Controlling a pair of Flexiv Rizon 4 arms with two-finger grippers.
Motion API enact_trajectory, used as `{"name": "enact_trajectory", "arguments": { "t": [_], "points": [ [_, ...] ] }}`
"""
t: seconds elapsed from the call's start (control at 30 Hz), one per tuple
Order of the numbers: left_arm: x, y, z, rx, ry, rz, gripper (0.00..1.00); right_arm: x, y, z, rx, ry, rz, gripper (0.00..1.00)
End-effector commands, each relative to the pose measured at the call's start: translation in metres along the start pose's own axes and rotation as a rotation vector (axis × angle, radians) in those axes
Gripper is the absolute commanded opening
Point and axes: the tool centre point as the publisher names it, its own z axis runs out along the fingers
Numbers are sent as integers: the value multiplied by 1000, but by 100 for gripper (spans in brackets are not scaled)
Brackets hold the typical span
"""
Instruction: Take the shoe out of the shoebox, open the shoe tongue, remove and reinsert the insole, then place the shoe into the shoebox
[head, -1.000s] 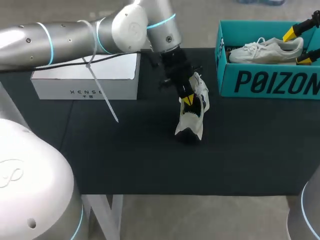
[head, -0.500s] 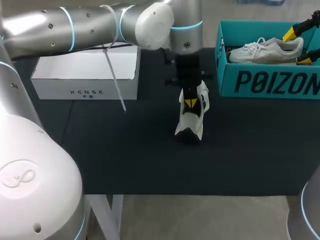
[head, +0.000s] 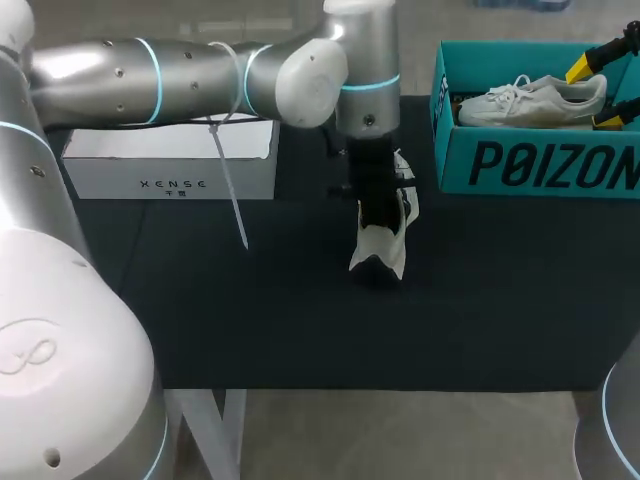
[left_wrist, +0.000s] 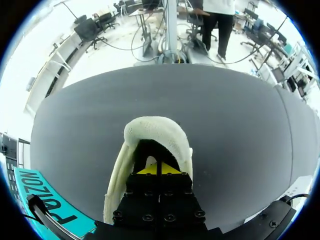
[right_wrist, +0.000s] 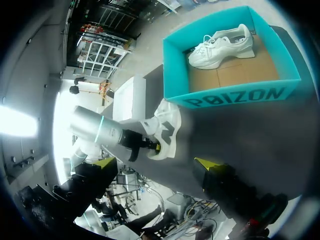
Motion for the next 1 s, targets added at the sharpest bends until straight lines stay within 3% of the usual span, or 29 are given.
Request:
{"name": "enact_trajectory", "arguments": {
  "t": [0.03,0.2,0.47,0.6,1.0],
  "points": [
    [-8,6,35,6,-23,-10,0,0,-1,0,0,-4,1,100],
    [-10,6,40,-8,-19,-9,0,0,-1,0,0,-4,1,100],
    [-12,-1,-12,-100,-40,-39,0,0,-1,0,0,-4,1,100],
    [-12,7,-23,-150,-37,12,0,0,-1,0,0,-4,1,100],
    [-5,17,6,-143,-34,130,0,0,-1,0,0,-4,1,100]
  ]
}}
